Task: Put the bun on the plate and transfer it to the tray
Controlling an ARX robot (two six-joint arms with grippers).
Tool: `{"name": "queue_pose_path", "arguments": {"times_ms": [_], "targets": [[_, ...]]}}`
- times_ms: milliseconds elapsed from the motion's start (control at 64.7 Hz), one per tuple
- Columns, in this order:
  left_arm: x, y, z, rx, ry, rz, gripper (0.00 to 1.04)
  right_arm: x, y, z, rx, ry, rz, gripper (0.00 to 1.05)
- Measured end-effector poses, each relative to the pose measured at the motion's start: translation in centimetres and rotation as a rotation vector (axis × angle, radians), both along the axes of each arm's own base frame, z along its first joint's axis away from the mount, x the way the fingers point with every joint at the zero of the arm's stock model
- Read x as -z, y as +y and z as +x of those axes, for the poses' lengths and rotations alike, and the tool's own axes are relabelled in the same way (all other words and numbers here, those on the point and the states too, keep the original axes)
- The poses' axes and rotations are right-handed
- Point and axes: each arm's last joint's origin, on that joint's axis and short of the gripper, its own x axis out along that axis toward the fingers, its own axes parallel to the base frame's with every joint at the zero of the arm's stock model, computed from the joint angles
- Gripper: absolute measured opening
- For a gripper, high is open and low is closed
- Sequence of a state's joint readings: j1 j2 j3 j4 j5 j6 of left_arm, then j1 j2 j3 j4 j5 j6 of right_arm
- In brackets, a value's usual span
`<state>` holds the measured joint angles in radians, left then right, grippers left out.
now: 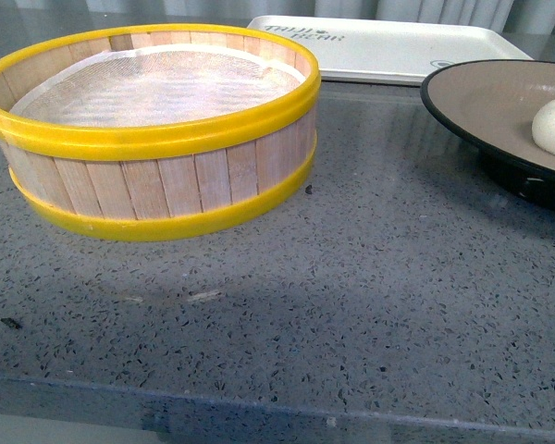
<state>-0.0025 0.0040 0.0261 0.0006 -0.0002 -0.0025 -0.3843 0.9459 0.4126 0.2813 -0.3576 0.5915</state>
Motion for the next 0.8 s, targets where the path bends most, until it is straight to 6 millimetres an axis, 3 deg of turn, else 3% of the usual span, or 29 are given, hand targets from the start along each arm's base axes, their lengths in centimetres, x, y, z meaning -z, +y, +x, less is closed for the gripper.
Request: {"name": "queue_pose_path", "arguments": {"times_ms": [263,649,804], "targets": [[0.0,0.0,0.0,0.000,0.000,0.000,0.98,2.2,0.5,2.6,-0.056,0.136,0.421,0.96],[0.0,0.0,0.0,0.000,0.000,0.000,0.98,2.9,3.8,3.2,-0.131,0.205,0.588,0.96],[0.0,0.0,0.0,0.000,0.000,0.000,0.98,2.9,4.3,2.8,-0.140,0.221,0.599,0.73]]}}
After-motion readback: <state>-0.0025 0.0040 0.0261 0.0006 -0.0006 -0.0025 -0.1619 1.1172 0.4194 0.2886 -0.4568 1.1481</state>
